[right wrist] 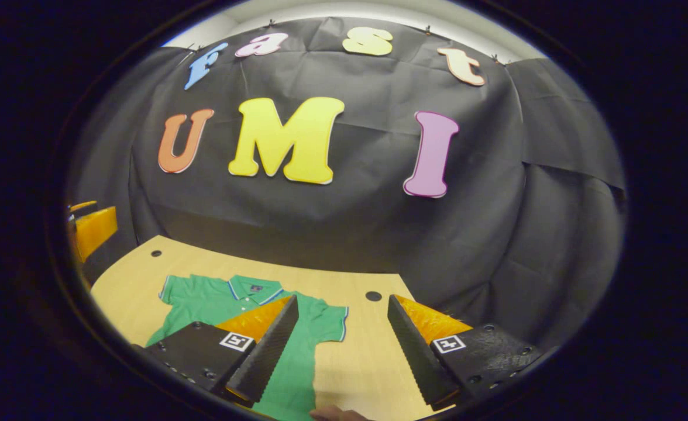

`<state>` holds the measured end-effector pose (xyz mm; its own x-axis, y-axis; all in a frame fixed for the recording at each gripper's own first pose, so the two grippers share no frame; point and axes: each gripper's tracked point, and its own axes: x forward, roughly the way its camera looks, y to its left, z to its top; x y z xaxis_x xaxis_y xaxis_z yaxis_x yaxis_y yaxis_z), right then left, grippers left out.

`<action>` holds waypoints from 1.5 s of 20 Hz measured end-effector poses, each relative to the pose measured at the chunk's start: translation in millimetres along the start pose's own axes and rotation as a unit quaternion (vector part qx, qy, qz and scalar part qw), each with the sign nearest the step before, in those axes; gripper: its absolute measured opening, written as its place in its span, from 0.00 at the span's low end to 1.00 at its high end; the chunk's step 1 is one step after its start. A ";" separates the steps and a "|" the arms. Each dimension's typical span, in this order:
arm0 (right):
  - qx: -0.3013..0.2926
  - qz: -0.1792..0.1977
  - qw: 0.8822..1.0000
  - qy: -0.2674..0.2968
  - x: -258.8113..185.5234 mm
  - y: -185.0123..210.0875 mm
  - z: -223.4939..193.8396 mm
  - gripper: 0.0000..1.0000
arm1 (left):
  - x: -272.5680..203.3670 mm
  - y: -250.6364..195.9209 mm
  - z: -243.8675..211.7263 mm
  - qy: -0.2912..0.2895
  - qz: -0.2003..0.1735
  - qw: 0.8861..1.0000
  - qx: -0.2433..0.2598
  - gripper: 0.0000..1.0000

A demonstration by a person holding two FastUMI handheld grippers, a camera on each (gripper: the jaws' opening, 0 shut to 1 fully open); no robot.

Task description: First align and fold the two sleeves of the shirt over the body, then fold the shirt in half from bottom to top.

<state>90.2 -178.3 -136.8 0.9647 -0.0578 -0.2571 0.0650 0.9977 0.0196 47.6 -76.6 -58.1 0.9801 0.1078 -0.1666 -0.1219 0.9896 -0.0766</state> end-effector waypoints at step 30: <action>0.089 0.054 0.956 0.274 280.1 23.0 -190.1 0.27 | -47.2 7.6 -42.7 0.108 0.089 0.990 0.014 0.99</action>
<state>313.4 -164.8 -392.0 0.6934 0.1202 -0.7105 0.0627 0.9722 0.2256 -6.3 -78.3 -92.8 0.8871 0.2604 -0.3812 -0.2819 0.9594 -0.0007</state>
